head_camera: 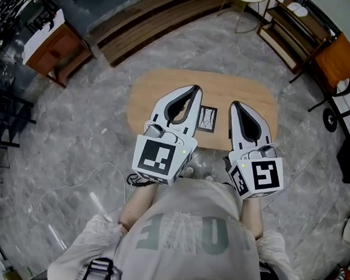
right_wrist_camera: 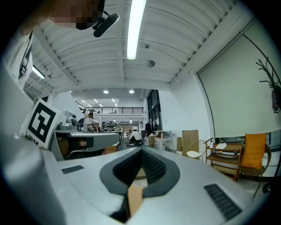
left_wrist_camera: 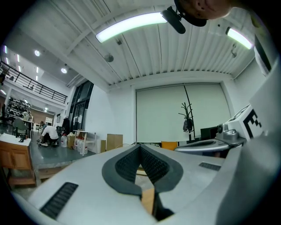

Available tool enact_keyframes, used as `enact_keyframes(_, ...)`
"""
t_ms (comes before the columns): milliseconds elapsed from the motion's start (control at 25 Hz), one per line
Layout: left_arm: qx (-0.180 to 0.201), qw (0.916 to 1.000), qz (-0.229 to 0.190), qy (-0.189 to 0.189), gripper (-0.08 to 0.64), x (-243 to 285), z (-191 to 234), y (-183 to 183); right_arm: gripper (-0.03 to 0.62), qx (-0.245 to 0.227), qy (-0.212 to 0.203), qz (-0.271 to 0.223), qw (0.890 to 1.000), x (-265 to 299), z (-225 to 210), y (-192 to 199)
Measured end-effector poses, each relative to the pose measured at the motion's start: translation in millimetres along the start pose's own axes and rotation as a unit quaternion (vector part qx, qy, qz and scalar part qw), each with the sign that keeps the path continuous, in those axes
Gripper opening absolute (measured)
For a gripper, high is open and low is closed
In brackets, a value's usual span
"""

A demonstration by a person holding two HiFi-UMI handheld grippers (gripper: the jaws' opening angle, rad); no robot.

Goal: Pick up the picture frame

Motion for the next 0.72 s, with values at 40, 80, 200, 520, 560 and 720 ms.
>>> enact_keyframes(40, 0.001, 1.0, -0.002, 0.004, 0.009, 1, -1, -2, 0.005, 0.003, -0.008, -0.003, 1.0, 3, -2, -3)
enact_keyframes(80, 0.003, 0.9999, -0.002, 0.01, 0.009, 2, -4, -3, 0.005, 0.007, -0.014, -0.008, 1.0, 5, -3, -5)
enact_keyframes(200, 0.008, 0.9996, 0.004, 0.028, 0.009, 5, -9, -3, 0.005, 0.008, -0.014, -0.023, 1.0, 10, -7, -14)
enact_keyframes(520, 0.006, 0.9993, -0.002, 0.037, 0.009, 31, -3, -4, 0.005, -0.048, -0.008, -0.021, 0.999, 26, -20, -34)
enact_keyframes(560, -0.004, 0.9995, -0.005, 0.032, 0.009, 32, 3, -5, 0.005, -0.049, -0.008, -0.024, 0.998, 31, -18, -37)
enact_keyframes(720, -0.061, 0.9981, -0.006, 0.002, 0.009, 41, 25, 3, 0.005, -0.063, -0.012, -0.034, 0.997, 54, -13, -48)
Point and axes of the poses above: the fingertips, and each gripper's own axes: x forward along the fingers, z to its left, y out of its underside, the point moved 7 cm from there along -x, backward along the fingers, and after that the axes turned 2 degrees about y, right-handed, at the moved point
